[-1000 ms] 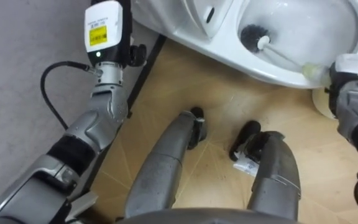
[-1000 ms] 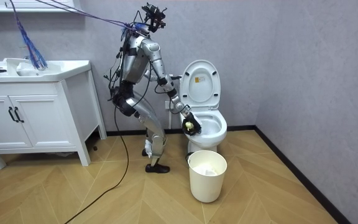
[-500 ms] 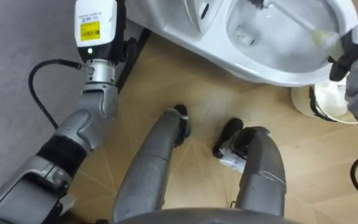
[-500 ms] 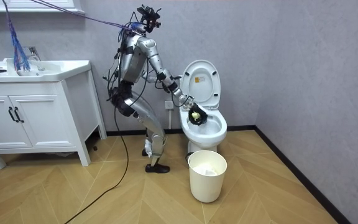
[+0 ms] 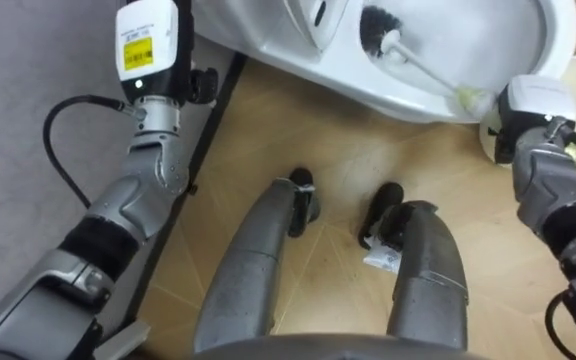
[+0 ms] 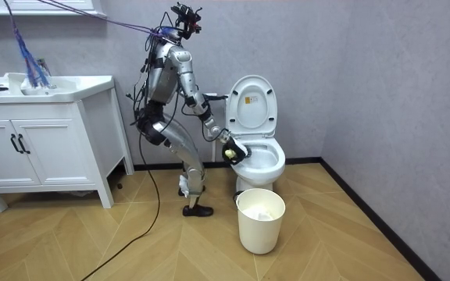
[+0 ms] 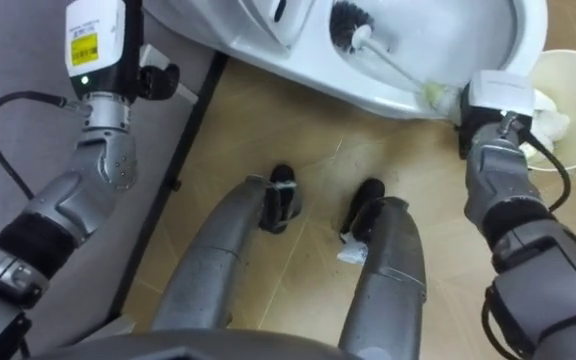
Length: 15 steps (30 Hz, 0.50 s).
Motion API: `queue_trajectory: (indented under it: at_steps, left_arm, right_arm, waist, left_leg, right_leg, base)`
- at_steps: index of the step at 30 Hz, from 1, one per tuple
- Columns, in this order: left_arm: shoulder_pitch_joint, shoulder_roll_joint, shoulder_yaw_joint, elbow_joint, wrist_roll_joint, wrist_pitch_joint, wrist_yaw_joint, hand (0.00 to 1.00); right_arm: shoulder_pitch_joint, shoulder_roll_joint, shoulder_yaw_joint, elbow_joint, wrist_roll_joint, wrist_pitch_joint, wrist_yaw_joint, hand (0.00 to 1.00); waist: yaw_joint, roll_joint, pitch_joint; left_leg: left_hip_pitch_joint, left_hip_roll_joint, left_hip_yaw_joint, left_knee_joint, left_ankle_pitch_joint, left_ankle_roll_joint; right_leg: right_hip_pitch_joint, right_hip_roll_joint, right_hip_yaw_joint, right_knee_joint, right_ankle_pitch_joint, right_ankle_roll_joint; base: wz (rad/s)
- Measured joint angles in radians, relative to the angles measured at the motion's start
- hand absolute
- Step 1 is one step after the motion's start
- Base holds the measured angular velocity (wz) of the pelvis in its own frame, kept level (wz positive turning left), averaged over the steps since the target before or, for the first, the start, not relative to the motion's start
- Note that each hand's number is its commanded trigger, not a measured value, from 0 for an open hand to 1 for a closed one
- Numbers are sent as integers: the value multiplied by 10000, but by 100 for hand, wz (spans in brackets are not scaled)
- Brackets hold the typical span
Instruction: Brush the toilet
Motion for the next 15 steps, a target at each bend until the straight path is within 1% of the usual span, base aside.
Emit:
queue_trajectory:
  at_steps: [2, 4, 6, 8, 9, 10, 11, 12, 13, 15]
  left_arm:
    - [-60, -25, -25, -8, -1, 2, -71, 0]
    - [-129, -61, -112, -9, 83, -42, -191, 0]
    - [-126, -108, -188, -13, 79, -80, -179, 0]
    - [-37, -149, -222, -18, 63, -145, -202, 0]
    - [-30, -154, -226, -19, 60, -149, -256, 0]
    - [-25, -153, -241, -19, 60, -160, -424, 0]
    - [-22, -145, -237, -17, 61, -165, -595, 0]
    - [-21, -144, -233, -17, 61, -165, -644, 0]
    - [-21, -143, -223, -18, 52, -165, -791, 0]
    - [-21, -120, -183, -31, 51, -164, -1125, 0]
  right_arm:
    - [-317, -163, 205, 597, 347, -145, 236, 100]
    - [-469, -347, 558, 1121, 346, -158, 591, 100]
    - [-477, -492, 600, 1321, 516, -247, 773, 100]
    - [-562, -762, 890, 1433, 777, -523, 1054, 100]
    - [-568, -797, 903, 1456, 778, -571, 1093, 100]
    - [-530, -801, 961, 1478, 776, -591, 1190, 100]
    - [-496, -758, 979, 1476, 763, -613, 1312, 100]
    - [-471, -747, 978, 1473, 740, -649, 1377, 100]
    - [-359, -744, 969, 1433, 650, -718, 1462, 100]
    - [-74, -725, 959, 1401, 633, -856, 1518, 100]
  waist:
    - [31, -1, 0]
    - [97, -14, 8]
    - [197, -37, 23]
    - [312, -139, 68]
    - [331, -147, 73]
    - [334, -187, 90]
    - [335, -265, 118]
    - [335, -304, 119]
    - [324, -384, 108]
    - [273, -439, 91]
  left_leg:
    - [28, -20, 59, -1, 1, -1]
    - [69, -3, 136, 3, 2, -2]
    - [134, -1, 144, 1, 2, -3]
    - [328, -7, 310, 19, 2, -2]
    - [394, -8, 328, 20, 2, -2]
    - [548, -13, 339, 9, 2, -1]
    - [733, -7, 336, -6, -1, 0]
    - [815, 2, 328, -7, -3, 0]
    - [982, 3, 296, -15, -26, -11]
    - [1301, 2, 173, -126, -49, -26]
  right_leg:
    - [0, -90, 1, 119, 16, -27]
    - [27, -159, 4, 201, 54, -76]
    - [77, -151, 23, 215, 57, -80]
    - [125, -152, 227, 395, -21, -62]
    - [177, -165, 236, 417, -43, -47]
    - [324, -169, 230, 459, -105, 10]
    - [508, -175, 216, 464, -180, -3]
    - [597, -180, 204, 459, -226, -37]
    - [786, -183, 174, 440, -273, -25]
    - [1209, -138, 50, 227, -275, -7]
  base:
    - [13]
    - [20]
    - [5]
    - [-8]
    - [0]
    - [6]
    - [7]
    - [5]
    - [6]
    - [12]
